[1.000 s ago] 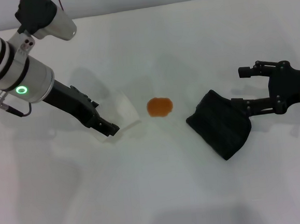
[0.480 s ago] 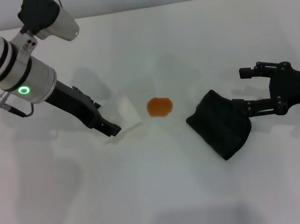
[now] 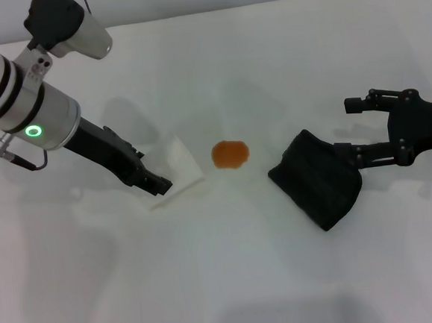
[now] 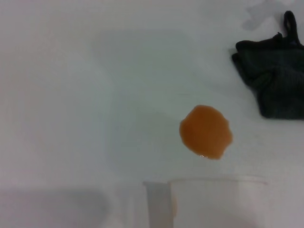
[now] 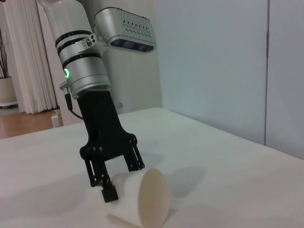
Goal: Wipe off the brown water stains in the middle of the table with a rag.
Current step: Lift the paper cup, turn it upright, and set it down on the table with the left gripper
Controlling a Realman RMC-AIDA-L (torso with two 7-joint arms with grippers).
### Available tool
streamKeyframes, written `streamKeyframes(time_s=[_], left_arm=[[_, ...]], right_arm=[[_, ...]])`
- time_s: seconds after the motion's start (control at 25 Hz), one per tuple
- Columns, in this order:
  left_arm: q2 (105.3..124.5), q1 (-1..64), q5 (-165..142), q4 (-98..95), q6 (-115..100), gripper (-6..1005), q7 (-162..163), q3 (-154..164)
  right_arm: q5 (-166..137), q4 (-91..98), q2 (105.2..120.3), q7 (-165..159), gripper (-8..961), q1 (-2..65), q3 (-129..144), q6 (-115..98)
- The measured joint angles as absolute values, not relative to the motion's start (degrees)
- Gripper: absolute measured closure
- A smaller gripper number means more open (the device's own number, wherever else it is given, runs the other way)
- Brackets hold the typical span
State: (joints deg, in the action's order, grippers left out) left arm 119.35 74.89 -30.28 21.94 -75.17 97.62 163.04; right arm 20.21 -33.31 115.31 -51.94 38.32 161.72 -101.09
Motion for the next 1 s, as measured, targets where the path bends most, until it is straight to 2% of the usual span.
streamKeyframes(time_s=[0.08,0.52,0.8,1.0], left_arm=[[119.35,75.08,-30.32,22.16,-75.36,317,97.68,163.04],[119.06,76.58,-21.32,31.79,-82.2,315,97.04,163.03],[119.14,71.38,-10.33,31.48,-85.11,314,94.51,163.04],[118.98,64.47,0.33,30.73,-87.47,314,92.4,163.04]], right_arm=[[20.21,-33.31,115.31,-51.94,102,38.28,161.72,-101.23],[20.53,-33.31,115.22,-51.94,103,37.56,161.72,-101.5],[20.58,-33.31,115.22,-51.68,103,37.44,161.71,-101.42],[20.73,-33.31,115.22,-51.53,103,37.37,161.63,-101.26]])
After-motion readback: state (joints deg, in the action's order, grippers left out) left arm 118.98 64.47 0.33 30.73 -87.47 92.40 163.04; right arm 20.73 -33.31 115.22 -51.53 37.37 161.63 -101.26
